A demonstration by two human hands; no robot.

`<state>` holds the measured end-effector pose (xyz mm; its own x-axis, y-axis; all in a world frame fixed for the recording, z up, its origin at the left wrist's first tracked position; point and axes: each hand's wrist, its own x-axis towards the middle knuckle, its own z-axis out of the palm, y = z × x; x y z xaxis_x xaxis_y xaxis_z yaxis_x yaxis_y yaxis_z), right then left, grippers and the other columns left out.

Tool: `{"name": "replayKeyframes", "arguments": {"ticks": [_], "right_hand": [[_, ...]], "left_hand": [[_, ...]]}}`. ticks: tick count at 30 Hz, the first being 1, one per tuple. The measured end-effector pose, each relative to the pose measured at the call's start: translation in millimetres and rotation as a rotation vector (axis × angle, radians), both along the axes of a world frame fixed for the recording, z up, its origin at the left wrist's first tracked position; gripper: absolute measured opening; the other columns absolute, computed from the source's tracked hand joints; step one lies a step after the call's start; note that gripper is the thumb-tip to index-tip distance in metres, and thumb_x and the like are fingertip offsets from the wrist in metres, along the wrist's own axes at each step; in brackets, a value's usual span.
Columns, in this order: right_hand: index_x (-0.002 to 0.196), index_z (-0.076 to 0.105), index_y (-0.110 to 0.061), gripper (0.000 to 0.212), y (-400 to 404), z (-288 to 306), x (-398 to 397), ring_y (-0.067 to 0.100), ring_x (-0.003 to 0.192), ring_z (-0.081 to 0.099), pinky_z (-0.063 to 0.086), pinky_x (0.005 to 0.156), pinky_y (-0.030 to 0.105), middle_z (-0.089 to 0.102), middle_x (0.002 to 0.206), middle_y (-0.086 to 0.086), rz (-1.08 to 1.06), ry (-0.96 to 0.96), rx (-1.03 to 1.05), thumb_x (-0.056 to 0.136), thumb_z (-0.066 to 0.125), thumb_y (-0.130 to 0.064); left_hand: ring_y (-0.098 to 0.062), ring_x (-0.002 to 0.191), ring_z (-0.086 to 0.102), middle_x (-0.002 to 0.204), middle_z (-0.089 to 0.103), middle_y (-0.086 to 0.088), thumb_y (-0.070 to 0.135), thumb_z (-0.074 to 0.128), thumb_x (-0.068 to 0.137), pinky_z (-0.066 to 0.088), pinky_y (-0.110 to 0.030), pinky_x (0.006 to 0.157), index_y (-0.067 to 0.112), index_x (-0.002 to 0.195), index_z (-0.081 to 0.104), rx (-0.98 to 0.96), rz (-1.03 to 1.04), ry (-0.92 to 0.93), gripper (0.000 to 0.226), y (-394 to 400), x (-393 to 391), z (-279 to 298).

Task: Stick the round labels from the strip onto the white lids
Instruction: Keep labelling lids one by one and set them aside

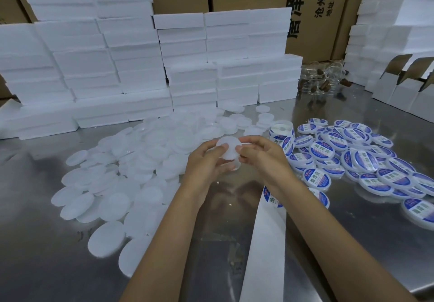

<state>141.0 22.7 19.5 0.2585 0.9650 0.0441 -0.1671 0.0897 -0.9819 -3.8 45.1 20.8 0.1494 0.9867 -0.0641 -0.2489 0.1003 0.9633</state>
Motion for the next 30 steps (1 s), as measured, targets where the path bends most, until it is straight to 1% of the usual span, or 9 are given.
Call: {"name": "replayKeyframes", "arguments": {"ticks": [4,6,8,10,13,15,17,21,30], "right_hand": [[0.103,0.072,-0.011,0.014,-14,6,11,0.014,0.082,0.071,0.057,0.072,0.021,0.075,0.097,0.006,-0.130,-0.081,0.076,0.088,0.072,-0.009],[0.097,0.072,-0.019,0.011,-22,2,24,0.003,0.082,0.065,0.053,0.069,0.018,0.072,0.093,-0.008,-0.296,-0.313,0.105,0.091,0.067,-0.011],[0.095,0.069,-0.024,0.013,-34,-6,37,0.001,0.080,0.060,0.051,0.070,0.023,0.066,0.089,-0.018,-0.385,-0.587,0.080,0.093,0.062,-0.014],[0.099,0.067,-0.025,0.012,-47,-14,47,0.001,0.083,0.057,0.049,0.075,0.028,0.063,0.092,-0.016,-0.325,-0.808,0.012,0.091,0.062,-0.017],[0.097,0.066,-0.028,0.013,-59,-24,48,0.002,0.079,0.055,0.043,0.080,0.030,0.059,0.085,-0.017,-0.182,-1.027,-0.030,0.086,0.067,-0.021],[0.099,0.068,-0.024,0.016,-63,-29,43,0.007,0.085,0.055,0.042,0.094,0.035,0.059,0.088,-0.017,-0.125,-1.132,0.016,0.083,0.072,-0.023],[0.104,0.069,-0.023,0.023,-63,-32,37,0.011,0.098,0.055,0.038,0.100,0.036,0.062,0.098,-0.015,-0.080,-1.195,0.052,0.083,0.074,-0.030],[0.109,0.068,-0.031,0.027,-62,-34,33,0.004,0.110,0.049,0.026,0.093,0.029,0.063,0.112,-0.019,-0.063,-1.252,0.057,0.086,0.070,-0.046],[0.097,0.071,-0.032,0.013,-58,-32,25,0.005,0.101,0.049,0.028,0.091,0.031,0.061,0.102,-0.017,-0.083,-1.181,0.040,0.084,0.074,-0.036]], "left_hand": [[-0.035,0.100,0.074,0.126,0.066,-0.021,0.000,0.060,0.098,0.062,-0.035,0.083,0.005,0.124,0.066,0.043,-0.049,-0.066,0.028,-2,1,4],[-0.035,0.098,0.074,0.130,0.064,-0.021,-0.002,0.059,0.098,0.062,-0.034,0.084,0.008,0.128,0.064,0.041,-0.079,-0.096,0.033,-2,0,5],[-0.035,0.095,0.075,0.130,0.064,-0.019,-0.003,0.056,0.098,0.059,-0.040,0.093,0.013,0.130,0.064,0.037,-0.105,-0.092,0.036,-3,1,5],[-0.035,0.095,0.075,0.128,0.064,-0.016,-0.005,0.055,0.098,0.055,-0.044,0.099,0.019,0.126,0.067,0.039,-0.123,-0.066,0.039,-5,3,5],[-0.036,0.108,0.071,0.135,0.059,-0.018,-0.007,0.055,0.097,0.061,-0.037,0.088,0.019,0.120,0.071,0.035,-0.152,-0.038,0.039,-8,8,3],[-0.037,0.115,0.067,0.139,0.056,-0.019,-0.009,0.056,0.095,0.062,-0.034,0.082,0.017,0.119,0.070,0.040,-0.179,-0.021,0.039,-10,10,1],[-0.035,0.112,0.069,0.134,0.058,-0.020,-0.009,0.058,0.093,0.062,-0.035,0.083,0.021,0.117,0.070,0.049,-0.194,0.036,0.040,-12,11,0],[-0.026,0.095,0.076,0.124,0.061,-0.020,-0.003,0.057,0.096,0.062,-0.035,0.081,0.029,0.116,0.069,0.026,-0.223,0.139,0.039,-14,15,-5],[-0.030,0.104,0.072,0.130,0.058,-0.021,0.000,0.049,0.100,0.061,-0.038,0.088,0.030,0.121,0.064,0.062,-0.235,0.271,0.040,-10,17,-15]]}}
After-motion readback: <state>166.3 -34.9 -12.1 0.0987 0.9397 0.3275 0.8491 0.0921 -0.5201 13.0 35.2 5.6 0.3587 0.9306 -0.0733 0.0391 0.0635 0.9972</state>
